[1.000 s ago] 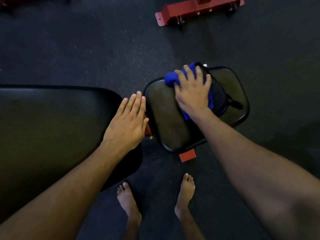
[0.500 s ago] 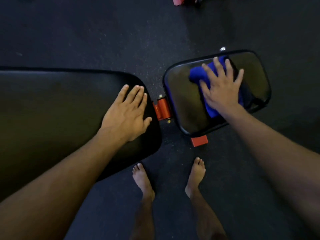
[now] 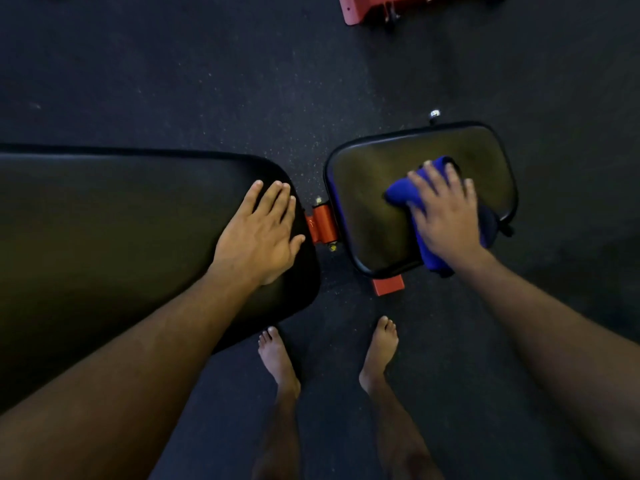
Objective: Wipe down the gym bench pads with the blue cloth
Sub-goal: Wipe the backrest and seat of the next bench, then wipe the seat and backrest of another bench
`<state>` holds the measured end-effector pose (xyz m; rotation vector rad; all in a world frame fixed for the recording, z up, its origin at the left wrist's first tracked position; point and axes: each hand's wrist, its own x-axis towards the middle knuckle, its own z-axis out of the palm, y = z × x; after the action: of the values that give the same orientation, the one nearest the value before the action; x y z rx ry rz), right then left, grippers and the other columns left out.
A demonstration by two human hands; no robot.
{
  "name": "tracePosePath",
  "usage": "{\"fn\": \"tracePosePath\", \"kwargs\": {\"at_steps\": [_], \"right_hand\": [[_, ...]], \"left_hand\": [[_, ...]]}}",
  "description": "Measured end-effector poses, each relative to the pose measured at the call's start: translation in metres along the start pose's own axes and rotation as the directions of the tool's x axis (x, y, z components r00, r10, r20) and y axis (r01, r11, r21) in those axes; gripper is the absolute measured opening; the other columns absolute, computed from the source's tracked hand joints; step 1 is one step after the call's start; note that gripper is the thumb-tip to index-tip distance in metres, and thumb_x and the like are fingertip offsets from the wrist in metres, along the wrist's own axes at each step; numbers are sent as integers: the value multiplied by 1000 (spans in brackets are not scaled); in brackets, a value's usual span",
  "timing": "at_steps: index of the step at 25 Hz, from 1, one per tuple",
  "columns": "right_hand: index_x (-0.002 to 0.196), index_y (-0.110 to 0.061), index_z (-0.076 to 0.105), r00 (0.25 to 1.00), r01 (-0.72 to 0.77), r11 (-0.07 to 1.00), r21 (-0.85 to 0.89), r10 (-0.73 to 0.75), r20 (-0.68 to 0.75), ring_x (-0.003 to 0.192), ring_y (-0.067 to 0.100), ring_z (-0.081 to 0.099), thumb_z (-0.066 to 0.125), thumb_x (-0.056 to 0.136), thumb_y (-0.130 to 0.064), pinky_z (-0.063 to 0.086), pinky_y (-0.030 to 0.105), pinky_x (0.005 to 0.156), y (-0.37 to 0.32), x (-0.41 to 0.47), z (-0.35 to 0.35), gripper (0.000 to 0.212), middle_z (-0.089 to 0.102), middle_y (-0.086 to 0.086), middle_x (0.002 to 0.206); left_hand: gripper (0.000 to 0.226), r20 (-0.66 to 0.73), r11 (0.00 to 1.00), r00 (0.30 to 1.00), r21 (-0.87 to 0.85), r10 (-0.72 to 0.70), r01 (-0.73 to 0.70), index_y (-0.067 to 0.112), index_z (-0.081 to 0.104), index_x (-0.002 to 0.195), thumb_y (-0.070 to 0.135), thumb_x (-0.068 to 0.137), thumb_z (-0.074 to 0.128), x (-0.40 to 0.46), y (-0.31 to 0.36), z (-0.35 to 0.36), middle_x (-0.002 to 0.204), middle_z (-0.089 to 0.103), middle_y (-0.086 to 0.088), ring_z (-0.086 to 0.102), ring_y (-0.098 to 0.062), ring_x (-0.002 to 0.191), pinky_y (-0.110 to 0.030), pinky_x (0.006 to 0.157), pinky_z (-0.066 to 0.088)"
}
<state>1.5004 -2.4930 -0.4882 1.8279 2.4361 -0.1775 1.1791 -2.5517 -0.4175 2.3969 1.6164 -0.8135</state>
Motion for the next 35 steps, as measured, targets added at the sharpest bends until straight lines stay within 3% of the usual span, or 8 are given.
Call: {"fn": "tracePosePath", "kwargs": {"at_steps": [4, 11, 14, 16, 19, 24, 29, 35], "right_hand": [[141, -26, 47, 973, -224, 971, 87, 227, -31, 146, 34, 29, 40, 97, -41, 21, 65, 112, -34, 93, -2, 47, 43, 1, 153], [143, -26, 47, 887, 462, 886, -41, -462, 24, 147, 33, 28, 43, 91, -29, 19, 63, 114, -75, -13, 15, 53, 36, 1, 158], [142, -25, 48, 843, 487, 872, 49, -485, 232, 147, 31, 30, 32, 93, -22, 26, 60, 114, -51, -60, -13, 52, 40, 0, 156], [142, -21, 49, 867, 302, 918, 257, -376, 327, 144, 28, 36, 39, 101, -18, 29, 46, 115, -47, -74, -52, 43, 44, 1, 152], [137, -12, 53, 941, -22, 709, 705, -223, 254, 128, 21, 52, 54, 101, -14, 34, 25, 107, -49, -98, -134, 36, 57, 2, 135], [123, -45, 50, 977, 70, 425, 903, -212, 24, 118, -3, 47, 54, 99, -14, 30, 11, 105, -65, -152, -296, 39, 44, -12, 121], [128, -33, 54, 936, 175, 275, 945, -343, -74, 114, 3, 55, 53, 99, -19, 37, 16, 99, -94, -188, -398, 32, 56, -9, 120], [129, -25, 56, 883, 255, 218, 942, -451, -135, 118, 5, 59, 48, 102, -22, 42, 18, 98, -126, -201, -468, 28, 65, -16, 122]], "left_hand": [[73, -20, 1000, 1000, -4, -3, 3, 7, 6, 162, 52, 105, 3, 4, 1, 6, 171, 2, -15, -4, -28, 159, -52, 127, -2], [72, 34, 1000, 999, -19, 4, -3, 9, 12, 162, 52, 105, 8, 4, 1, 1, 171, 8, -13, -1, -26, 159, -51, 127, -1], [71, 122, 999, 992, -39, 12, -7, 12, 11, 163, 54, 106, 10, 2, -2, -11, 172, 6, -11, -4, -25, 159, -51, 127, -7], [66, 174, 964, 984, -266, 43, 5, 15, 17, 163, 52, 109, 19, -4, -3, -31, 171, 14, -8, 4, -24, 159, -50, 126, -10], [59, 115, 666, 993, -739, -23, 101, 14, 32, 159, 39, 107, 48, -43, 13, -78, 162, 38, -7, 35, -22, 149, -38, 124, 19], [80, -1, 309, 991, -950, -135, 42, 23, 26, 161, 23, 95, 72, -178, 63, -164, 162, 36, -3, 37, -13, 146, -23, 117, 27], [89, -55, -91, 964, -993, -261, -81, 34, 23, 161, 22, 91, 77, -260, 70, -238, 163, 34, 10, 36, -5, 147, -34, 118, 35], [24, -155, -170, 865, -949, -478, -264, 19, 61, 108, 18, 90, 76, -332, 49, -295, 97, 69, 6, 63, -8, 93, -40, 89, 53]]}}
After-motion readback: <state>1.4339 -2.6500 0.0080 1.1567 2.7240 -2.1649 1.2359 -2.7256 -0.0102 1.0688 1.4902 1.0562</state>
